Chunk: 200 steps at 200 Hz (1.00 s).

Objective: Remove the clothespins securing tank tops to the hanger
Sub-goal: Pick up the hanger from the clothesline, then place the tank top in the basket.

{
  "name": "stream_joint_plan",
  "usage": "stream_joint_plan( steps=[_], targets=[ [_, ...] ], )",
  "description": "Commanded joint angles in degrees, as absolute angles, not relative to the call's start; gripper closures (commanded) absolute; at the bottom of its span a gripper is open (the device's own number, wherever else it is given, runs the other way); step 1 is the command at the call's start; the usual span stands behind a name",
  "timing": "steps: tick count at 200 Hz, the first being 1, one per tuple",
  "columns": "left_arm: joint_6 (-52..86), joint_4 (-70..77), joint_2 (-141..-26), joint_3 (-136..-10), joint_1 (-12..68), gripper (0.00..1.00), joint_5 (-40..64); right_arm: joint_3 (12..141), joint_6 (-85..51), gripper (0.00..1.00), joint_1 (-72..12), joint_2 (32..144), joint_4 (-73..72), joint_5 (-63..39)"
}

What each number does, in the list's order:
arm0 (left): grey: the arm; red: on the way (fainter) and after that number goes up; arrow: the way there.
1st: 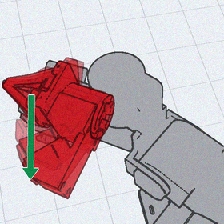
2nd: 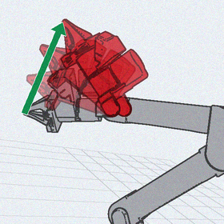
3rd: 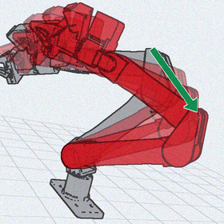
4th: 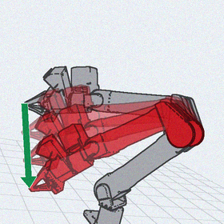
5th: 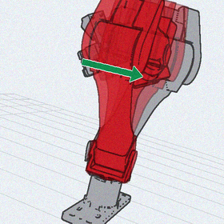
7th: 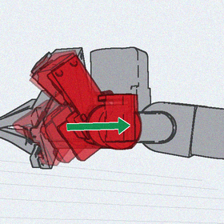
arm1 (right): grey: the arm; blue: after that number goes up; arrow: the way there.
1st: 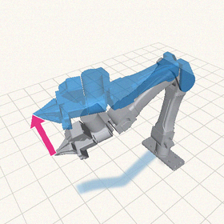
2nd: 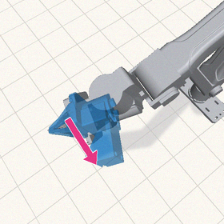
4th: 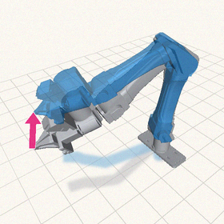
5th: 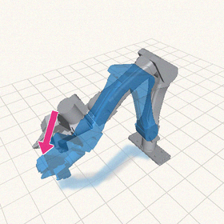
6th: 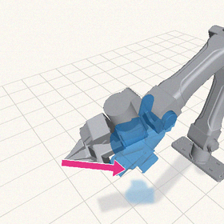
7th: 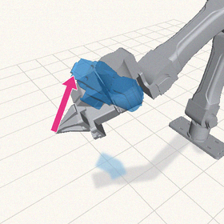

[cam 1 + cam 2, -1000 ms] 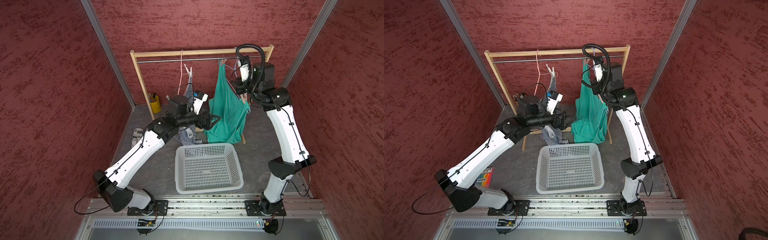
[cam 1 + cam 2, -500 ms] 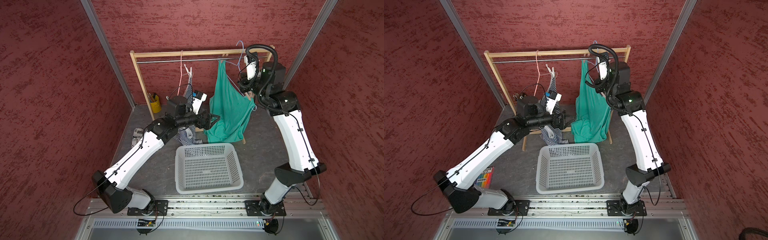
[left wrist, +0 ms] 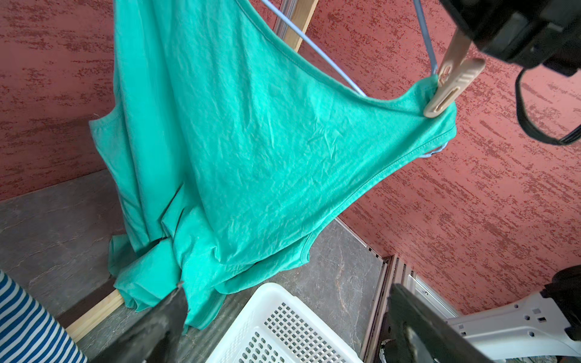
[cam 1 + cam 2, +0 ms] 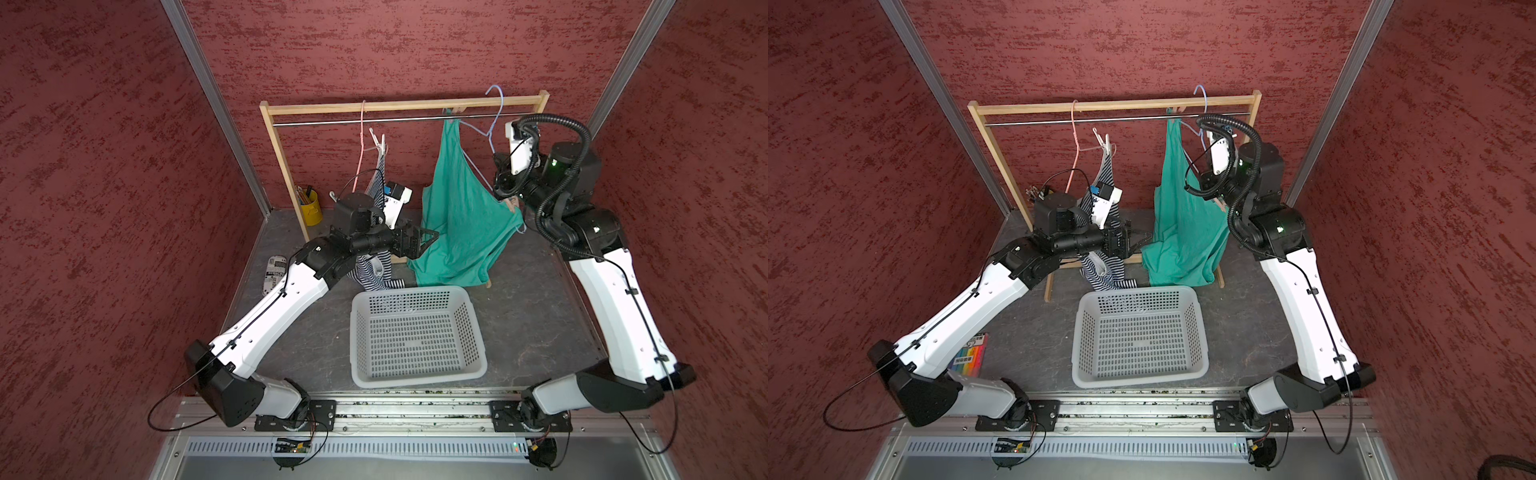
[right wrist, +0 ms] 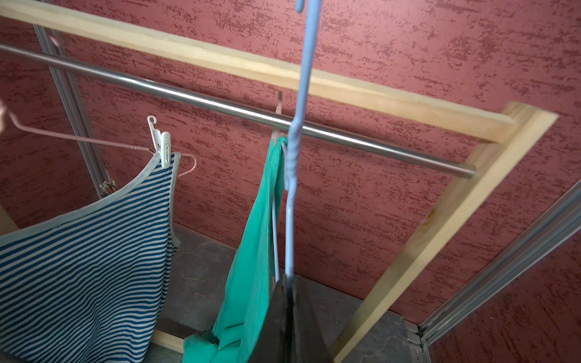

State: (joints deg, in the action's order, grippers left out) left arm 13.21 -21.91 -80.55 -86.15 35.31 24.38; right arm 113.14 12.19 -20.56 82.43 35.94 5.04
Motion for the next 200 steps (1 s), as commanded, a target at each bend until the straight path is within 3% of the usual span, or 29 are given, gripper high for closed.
stream_joint_plan(
  steps=[1, 56, 111, 200],
  targets=[
    [13.4, -20.4, -78.9, -85.9, 35.0, 0.00, 25.4, 109.0, 13.3, 1.00, -20.7, 77.9, 28.0, 2.1],
    [13.9, -20.5, -77.6, -85.0, 35.0, 0.00, 25.2, 104.1, 11.4, 1.00, -20.7, 75.9, 32.4, -4.1],
    [12.4, -22.4, -74.1, -82.6, 35.0, 0.00, 22.6, 81.3, 12.6, 1.00, -20.7, 61.9, 16.2, -4.4],
    [11.2, -24.4, -70.5, -79.4, 34.5, 0.00, 20.7, 85.3, 16.2, 1.00, -20.7, 55.4, 20.4, -15.7]
  ],
)
